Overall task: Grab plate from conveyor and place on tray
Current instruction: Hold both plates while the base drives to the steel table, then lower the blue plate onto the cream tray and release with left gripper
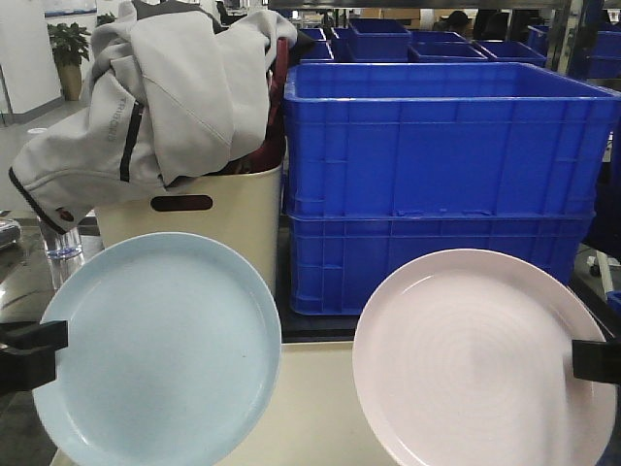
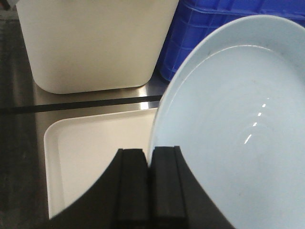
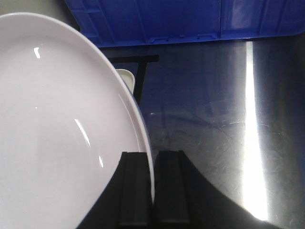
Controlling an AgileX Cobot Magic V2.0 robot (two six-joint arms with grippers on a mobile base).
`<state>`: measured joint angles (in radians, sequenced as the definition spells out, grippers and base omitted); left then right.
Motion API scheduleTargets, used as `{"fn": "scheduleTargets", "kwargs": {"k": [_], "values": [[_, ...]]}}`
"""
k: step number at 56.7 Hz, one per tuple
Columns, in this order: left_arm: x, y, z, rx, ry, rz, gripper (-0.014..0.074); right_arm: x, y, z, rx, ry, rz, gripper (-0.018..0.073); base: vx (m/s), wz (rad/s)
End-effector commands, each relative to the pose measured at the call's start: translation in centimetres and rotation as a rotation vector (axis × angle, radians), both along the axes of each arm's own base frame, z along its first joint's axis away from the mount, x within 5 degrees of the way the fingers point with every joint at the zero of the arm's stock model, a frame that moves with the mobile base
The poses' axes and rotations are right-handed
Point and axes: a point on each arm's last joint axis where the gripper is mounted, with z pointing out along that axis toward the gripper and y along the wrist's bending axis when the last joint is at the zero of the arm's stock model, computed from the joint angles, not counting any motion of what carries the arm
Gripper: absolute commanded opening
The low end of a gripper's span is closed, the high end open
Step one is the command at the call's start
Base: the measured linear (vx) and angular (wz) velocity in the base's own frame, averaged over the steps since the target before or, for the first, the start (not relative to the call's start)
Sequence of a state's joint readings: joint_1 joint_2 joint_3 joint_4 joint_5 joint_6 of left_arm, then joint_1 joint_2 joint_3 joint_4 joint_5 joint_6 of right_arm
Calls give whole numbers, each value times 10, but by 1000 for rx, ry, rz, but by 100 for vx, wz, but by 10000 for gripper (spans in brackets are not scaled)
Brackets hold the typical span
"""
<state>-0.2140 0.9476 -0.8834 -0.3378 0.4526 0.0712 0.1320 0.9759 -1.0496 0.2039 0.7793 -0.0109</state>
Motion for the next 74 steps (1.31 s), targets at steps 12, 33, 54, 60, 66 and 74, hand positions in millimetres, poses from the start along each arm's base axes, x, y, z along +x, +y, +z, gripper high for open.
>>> {"fn": "scheduleTargets", "kwargs": {"k": [12, 33, 54, 60, 66, 74], "values": [[-2, 1, 20, -47, -116, 23, -6, 0, -1, 19, 22, -118, -11, -10, 1, -3], [-2, 1, 20, -47, -116, 23, -6, 0, -1, 19, 24, -128, -13, -10, 0, 0], [14, -4, 9, -107, -45, 36, -6, 1, 1, 22, 78, -147, -16, -10, 0, 0], [40, -8, -11, -98, 21, 55, -6, 1, 2, 24, 103, -157, -16, -10, 0, 0], [63, -14, -35, -116, 108, 76, -6, 2, 3, 24, 111, -161, -17, -10, 0, 0], [86, -18, -64, -125, 197, 102, 12, 2, 3, 24, 109, -161, -17, -10, 0, 0]]}}
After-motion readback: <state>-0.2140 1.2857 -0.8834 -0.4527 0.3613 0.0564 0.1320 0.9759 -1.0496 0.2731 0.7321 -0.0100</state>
